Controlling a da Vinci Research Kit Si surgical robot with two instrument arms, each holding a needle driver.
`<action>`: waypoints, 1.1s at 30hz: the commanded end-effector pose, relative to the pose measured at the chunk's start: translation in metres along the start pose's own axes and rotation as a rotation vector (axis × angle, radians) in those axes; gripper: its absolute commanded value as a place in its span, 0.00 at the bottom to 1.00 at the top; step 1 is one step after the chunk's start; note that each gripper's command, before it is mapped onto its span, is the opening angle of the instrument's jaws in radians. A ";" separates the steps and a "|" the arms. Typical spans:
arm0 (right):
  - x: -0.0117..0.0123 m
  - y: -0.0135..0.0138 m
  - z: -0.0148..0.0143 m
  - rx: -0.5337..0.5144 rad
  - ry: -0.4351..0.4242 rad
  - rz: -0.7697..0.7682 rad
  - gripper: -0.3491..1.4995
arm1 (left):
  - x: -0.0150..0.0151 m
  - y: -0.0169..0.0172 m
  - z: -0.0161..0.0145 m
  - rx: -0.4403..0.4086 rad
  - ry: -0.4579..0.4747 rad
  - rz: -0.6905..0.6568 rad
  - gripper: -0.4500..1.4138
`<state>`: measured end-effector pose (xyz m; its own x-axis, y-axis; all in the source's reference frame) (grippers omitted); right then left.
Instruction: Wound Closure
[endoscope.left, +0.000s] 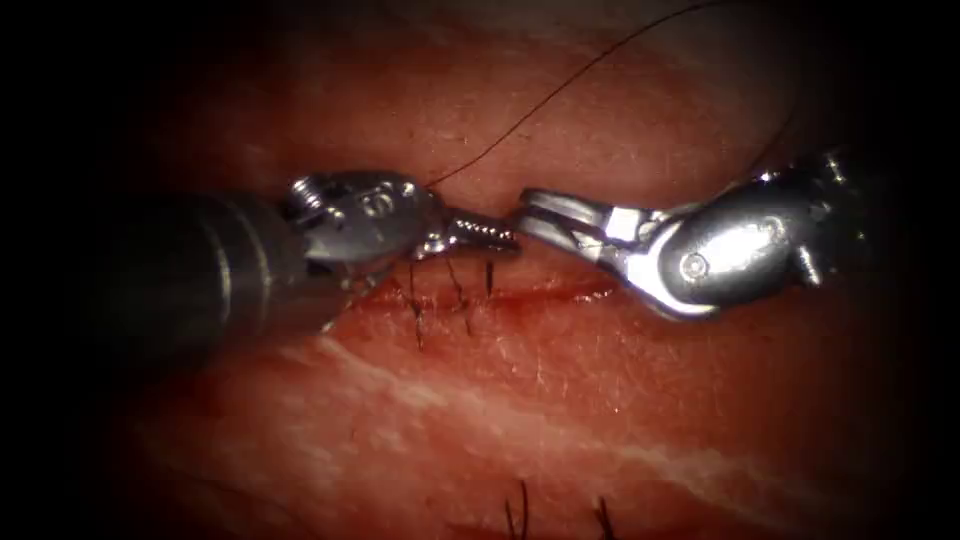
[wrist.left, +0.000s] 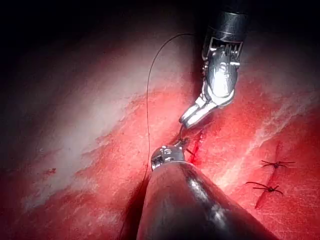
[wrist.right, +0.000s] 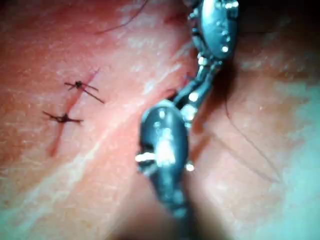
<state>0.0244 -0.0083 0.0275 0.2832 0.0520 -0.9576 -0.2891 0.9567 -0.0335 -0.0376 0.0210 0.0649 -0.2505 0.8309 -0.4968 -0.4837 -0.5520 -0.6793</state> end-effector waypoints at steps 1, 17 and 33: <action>-0.0004 -0.0011 0.0001 0.001 0.001 0.004 0.00 | -0.0006 -0.0001 0.0010 0.004 -0.002 -0.017 0.00; -0.0004 -0.0014 0.0001 0.119 0.149 0.048 0.72 | -0.0004 -0.0009 -0.0005 -0.167 -0.047 -0.217 0.00; -0.0017 -0.0012 0.0014 0.153 0.205 0.179 0.38 | -0.0002 -0.0008 -0.0001 -0.310 -0.085 -0.199 0.00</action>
<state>0.0254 -0.0080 0.0290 0.0453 0.1804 -0.9825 -0.1725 0.9702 0.1702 -0.0364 0.0216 0.0647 -0.2534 0.9190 -0.3020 -0.2561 -0.3648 -0.8952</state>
